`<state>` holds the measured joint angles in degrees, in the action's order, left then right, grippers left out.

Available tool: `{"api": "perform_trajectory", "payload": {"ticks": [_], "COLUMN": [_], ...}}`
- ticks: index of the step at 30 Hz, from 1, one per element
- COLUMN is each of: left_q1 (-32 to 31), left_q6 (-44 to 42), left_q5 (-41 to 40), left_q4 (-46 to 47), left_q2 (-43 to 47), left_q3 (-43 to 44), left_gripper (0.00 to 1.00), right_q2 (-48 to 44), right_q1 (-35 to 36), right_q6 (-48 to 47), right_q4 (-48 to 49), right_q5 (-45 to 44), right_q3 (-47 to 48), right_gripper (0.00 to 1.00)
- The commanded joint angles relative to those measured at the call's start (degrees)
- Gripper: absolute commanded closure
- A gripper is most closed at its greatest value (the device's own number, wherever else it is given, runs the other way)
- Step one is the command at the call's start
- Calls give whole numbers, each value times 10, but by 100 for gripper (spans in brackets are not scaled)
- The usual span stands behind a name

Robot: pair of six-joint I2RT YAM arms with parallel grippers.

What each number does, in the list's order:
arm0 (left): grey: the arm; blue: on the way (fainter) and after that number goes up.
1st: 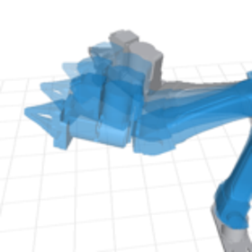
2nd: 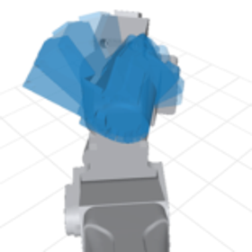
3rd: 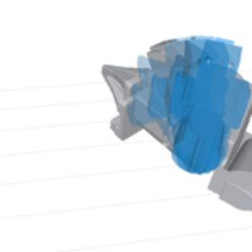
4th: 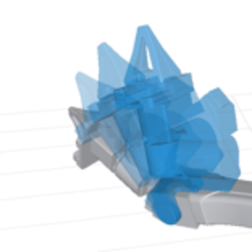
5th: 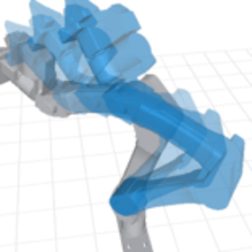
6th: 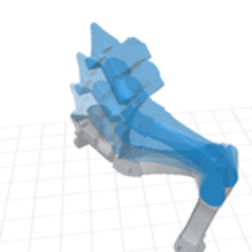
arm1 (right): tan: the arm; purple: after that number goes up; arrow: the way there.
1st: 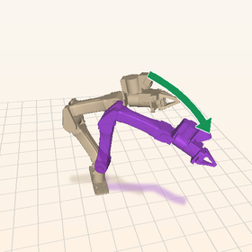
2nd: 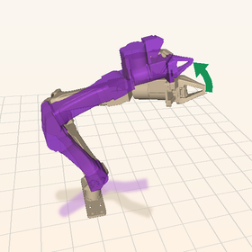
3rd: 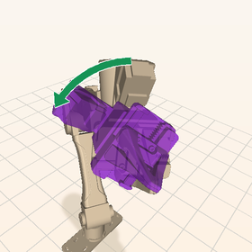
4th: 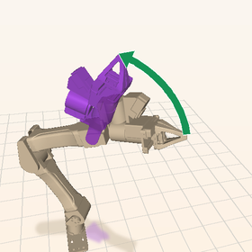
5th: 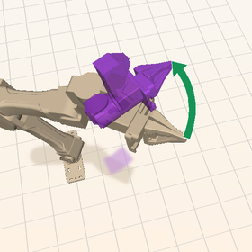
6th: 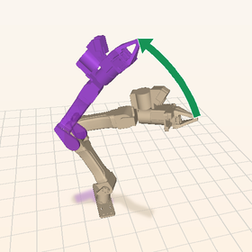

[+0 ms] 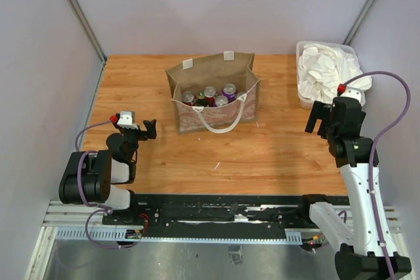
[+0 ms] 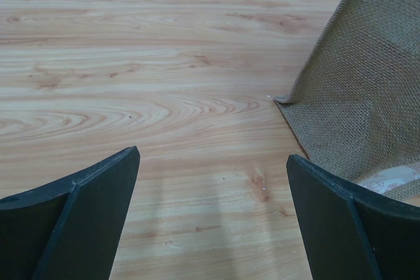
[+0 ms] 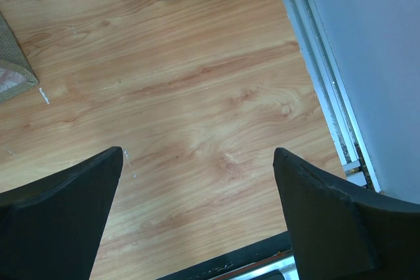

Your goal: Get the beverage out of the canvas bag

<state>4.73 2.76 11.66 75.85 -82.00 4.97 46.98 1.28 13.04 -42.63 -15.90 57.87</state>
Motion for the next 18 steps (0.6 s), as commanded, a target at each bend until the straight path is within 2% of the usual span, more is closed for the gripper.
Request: {"api": "perform_trajectory", "payload": {"ticks": [1, 12, 18], "left_q1": [-2, -2, -3], "left_q6": [-10, -9, -10], "left_q5": [-2, -2, -2], "left_q4": [20, 19, 19], "left_q2": [3, 3, 3], "left_q3": [5, 5, 5], "left_gripper": [0, 0, 0], "right_q2": [-6, -10, -32], "right_q1": [7, 7, 7], "right_q6": [-4, -11, -23], "right_q4": [-18, -17, 17], "right_q5": [-29, -26, 20], "right_q3": [-8, -14, -14], "right_gripper": [2, 2, 2]}}
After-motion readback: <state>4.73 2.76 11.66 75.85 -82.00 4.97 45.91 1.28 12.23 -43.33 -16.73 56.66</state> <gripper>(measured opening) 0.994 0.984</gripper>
